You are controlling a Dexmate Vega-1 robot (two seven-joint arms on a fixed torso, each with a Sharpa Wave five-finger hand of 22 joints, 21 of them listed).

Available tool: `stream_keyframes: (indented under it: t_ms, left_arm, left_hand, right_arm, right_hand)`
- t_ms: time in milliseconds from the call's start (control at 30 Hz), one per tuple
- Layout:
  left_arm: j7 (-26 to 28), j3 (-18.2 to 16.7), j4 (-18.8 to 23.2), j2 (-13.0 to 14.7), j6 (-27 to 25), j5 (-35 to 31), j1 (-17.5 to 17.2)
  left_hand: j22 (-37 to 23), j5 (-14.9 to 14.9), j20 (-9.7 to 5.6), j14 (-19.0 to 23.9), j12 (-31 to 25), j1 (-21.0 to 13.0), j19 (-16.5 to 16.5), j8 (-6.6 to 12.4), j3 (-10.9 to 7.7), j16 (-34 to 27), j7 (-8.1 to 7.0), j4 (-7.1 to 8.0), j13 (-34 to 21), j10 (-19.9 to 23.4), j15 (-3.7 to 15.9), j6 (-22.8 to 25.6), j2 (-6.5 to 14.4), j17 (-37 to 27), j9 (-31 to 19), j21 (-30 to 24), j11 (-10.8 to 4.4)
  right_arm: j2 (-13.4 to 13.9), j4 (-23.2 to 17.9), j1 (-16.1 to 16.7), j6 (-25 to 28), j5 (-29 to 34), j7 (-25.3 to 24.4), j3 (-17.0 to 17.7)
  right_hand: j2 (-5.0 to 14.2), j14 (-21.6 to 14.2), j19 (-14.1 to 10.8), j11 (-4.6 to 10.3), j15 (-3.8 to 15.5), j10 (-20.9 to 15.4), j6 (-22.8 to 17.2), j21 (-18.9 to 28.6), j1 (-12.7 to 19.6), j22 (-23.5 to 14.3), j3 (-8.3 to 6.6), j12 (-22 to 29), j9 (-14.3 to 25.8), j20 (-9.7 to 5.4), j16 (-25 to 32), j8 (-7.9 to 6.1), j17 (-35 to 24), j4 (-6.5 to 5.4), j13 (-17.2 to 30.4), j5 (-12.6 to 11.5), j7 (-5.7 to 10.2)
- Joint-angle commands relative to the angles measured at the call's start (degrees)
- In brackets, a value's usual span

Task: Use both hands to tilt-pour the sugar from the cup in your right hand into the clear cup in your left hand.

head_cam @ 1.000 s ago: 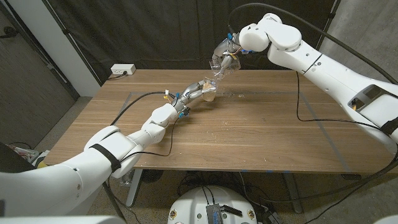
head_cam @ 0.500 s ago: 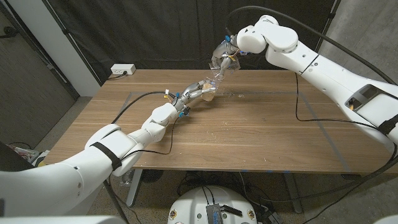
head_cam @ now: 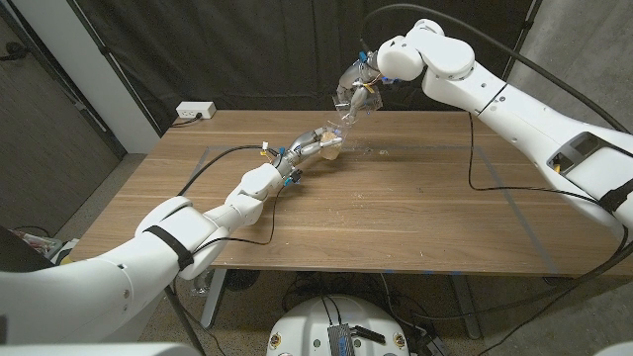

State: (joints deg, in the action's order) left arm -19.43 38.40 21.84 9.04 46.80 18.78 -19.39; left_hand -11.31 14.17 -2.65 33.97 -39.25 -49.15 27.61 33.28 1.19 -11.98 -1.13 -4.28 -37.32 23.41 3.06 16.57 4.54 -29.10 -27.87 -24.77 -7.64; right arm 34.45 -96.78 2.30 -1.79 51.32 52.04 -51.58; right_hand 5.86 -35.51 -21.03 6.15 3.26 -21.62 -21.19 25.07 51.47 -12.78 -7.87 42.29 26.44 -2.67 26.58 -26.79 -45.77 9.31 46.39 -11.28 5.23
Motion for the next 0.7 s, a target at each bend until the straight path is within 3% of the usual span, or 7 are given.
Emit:
stream_keyframes:
  t_ms: [33, 700]
  left_arm:
    - [-0.3, -0.3, -0.2, -0.1, 0.5, 0.4, -0.4]
    - [0.8, -1.5, 1.3, 0.8, 4.4, 0.9, -2.1]
  left_hand:
    - [-0.3, -0.1, -2.27, 0.5, -0.3, -0.5, 0.5, 0.33, 0.29, 0.0, -0.21, -0.16, -0.1, 0.1, 5.82, 0.1, 0.0, -0.2, -0.2, 0.1, -0.49]
    - [-0.3, -0.1, -2.38, 0.8, -0.4, -1.0, 0.6, 0.48, 0.56, -0.1, -0.32, -0.26, -0.2, 0.2, 5.80, 0.1, 0.1, -0.2, -0.2, 0.1, -0.64]
  right_arm:
    - [-1.0, 1.0, -1.7, 3.1, -2.4, 2.2, 1.3]
    - [2.4, -2.6, 0.3, 13.4, -11.1, -0.3, 6.1]
  right_hand:
    - [0.51, -0.5, -0.2, -0.11, 10.13, 0.0, -0.4, 0.0, 0.0, -0.1, -1.72, -0.3, 0.1, -1.00, -0.1, -0.03, -0.4, -1.25, 0.2, -0.2, 0.20]
    - [0.59, -0.6, -0.9, -0.14, 10.13, -0.5, -0.4, 0.3, -0.2, -0.1, -1.85, -0.4, 0.1, -1.38, -0.5, 0.11, -0.6, -1.41, 0.2, -0.2, -0.06]
